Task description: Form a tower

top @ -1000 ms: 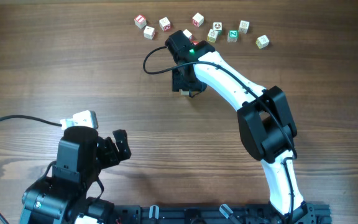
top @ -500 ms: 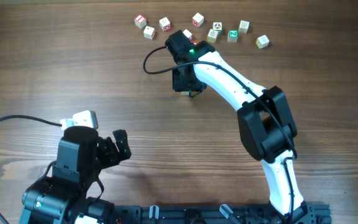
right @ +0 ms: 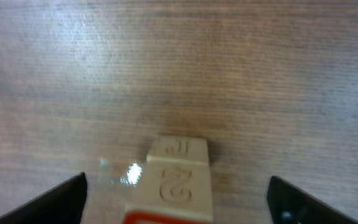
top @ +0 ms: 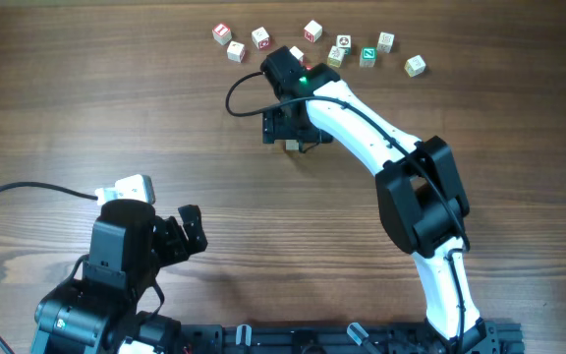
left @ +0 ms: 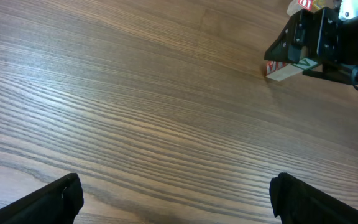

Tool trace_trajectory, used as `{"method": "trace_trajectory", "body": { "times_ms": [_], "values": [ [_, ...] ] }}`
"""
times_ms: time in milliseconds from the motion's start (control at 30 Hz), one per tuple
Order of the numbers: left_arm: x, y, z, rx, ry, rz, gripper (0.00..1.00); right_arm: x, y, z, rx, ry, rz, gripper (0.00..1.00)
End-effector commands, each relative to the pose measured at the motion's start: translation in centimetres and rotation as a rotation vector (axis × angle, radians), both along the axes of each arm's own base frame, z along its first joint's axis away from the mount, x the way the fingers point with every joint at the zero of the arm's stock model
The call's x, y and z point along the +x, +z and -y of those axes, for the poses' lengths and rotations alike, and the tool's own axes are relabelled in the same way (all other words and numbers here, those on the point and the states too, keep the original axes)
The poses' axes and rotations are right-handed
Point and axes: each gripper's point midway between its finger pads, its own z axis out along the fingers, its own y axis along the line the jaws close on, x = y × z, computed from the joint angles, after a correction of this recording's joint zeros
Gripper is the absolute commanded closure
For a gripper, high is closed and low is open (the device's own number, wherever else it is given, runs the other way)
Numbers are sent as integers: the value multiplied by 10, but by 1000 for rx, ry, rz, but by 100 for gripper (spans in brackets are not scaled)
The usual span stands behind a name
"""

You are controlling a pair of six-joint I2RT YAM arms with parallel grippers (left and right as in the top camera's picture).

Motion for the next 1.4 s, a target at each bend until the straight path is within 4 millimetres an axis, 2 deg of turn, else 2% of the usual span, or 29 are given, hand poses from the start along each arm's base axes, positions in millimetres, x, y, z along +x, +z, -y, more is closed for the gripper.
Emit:
{"method": "trace_trajectory", "body": {
  "times_ms": [0,167,200,300,333,400,433,500,633,800,833,900,1100,1367],
  "values": [
    [0,0,-2,7,7,4,0,17,46,-2,23,-9,84,1],
    [0,0,-2,7,7,4,0,14,101,4,44,-74,156,1],
    [0,0,-2,7,7,4,0,10,107,7,40,-94,155,1],
    [0,0,-2,7,7,4,0,3,105,13,1,-117,138,5],
    [0,0,-2,7,7,4,0,2,105,12,-1,-116,136,11],
    [1,0,-2,6,7,5,0,5,106,13,1,-157,152,31],
    [0,0,-2,7,7,4,0,8,108,11,10,-166,165,45],
    [0,0,-2,7,7,4,0,11,109,14,10,-220,181,64],
    [0,0,-2,7,7,4,0,1,106,35,-68,-336,158,74],
    [0,0,-2,7,7,4,0,-6,98,40,-84,-401,124,79],
    [0,0,-2,7,7,4,0,-6,96,40,-83,-407,122,82],
    [0,0,-2,7,7,4,0,-6,90,39,-84,-415,116,95],
    [1,0,-2,7,8,4,0,-2,79,39,-90,-441,106,95],
    [0,0,-2,7,7,4,0,1,48,43,-113,-461,49,95]
  ]
}}
